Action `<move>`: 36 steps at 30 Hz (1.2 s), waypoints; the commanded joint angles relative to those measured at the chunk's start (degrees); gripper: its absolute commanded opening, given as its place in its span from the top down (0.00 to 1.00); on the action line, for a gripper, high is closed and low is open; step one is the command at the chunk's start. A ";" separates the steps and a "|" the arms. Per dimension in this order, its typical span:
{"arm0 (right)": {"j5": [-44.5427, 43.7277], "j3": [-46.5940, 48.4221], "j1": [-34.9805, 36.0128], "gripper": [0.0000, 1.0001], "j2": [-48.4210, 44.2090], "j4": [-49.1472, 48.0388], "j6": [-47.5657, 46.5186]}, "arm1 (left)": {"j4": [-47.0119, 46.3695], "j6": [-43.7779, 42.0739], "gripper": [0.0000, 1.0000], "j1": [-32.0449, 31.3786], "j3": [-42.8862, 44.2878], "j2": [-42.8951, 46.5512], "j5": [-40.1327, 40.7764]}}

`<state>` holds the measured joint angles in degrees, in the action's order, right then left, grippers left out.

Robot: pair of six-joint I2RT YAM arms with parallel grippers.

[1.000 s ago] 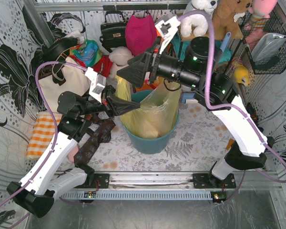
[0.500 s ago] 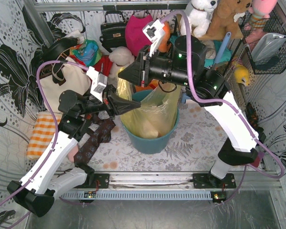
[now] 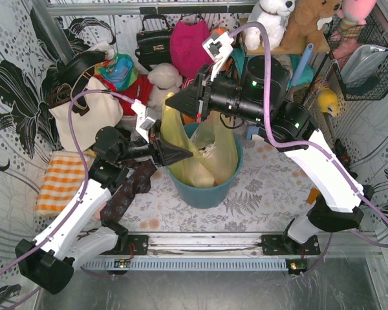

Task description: Tie the trash bag

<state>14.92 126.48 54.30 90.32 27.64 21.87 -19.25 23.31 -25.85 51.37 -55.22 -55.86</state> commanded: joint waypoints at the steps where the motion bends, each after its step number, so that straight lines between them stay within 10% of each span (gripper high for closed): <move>1: -0.68 -1.48 -0.08 1.00 -2.63 -6.24 0.59 | -0.44 -0.21 0.54 -0.15 -2.41 1.79 1.59; 12: 0.05 -7.57 -0.10 0.94 -5.15 -8.12 0.24 | 0.56 2.09 0.12 -0.17 6.64 6.57 3.88; 25: 6.23 -10.75 -0.11 0.79 -6.11 -11.82 1.12 | -3.83 8.71 0.09 -0.17 11.69 4.30 13.98; 27: 6.43 -9.99 -0.11 0.79 -5.76 -11.28 1.01 | -5.93 10.41 0.16 -0.21 11.79 2.96 12.11; 33: -1.35 -8.05 -0.10 0.54 -7.77 -5.36 -2.22 | -5.90 10.58 0.93 -0.22 11.04 3.07 11.11; 36: -12.31 -6.50 -0.11 0.40 -8.98 0.16 -4.95 | -5.89 10.33 1.00 -0.30 10.32 4.24 11.47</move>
<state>14.83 116.60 54.33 84.73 22.20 20.47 -21.23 33.26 -25.85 62.13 -53.34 -44.49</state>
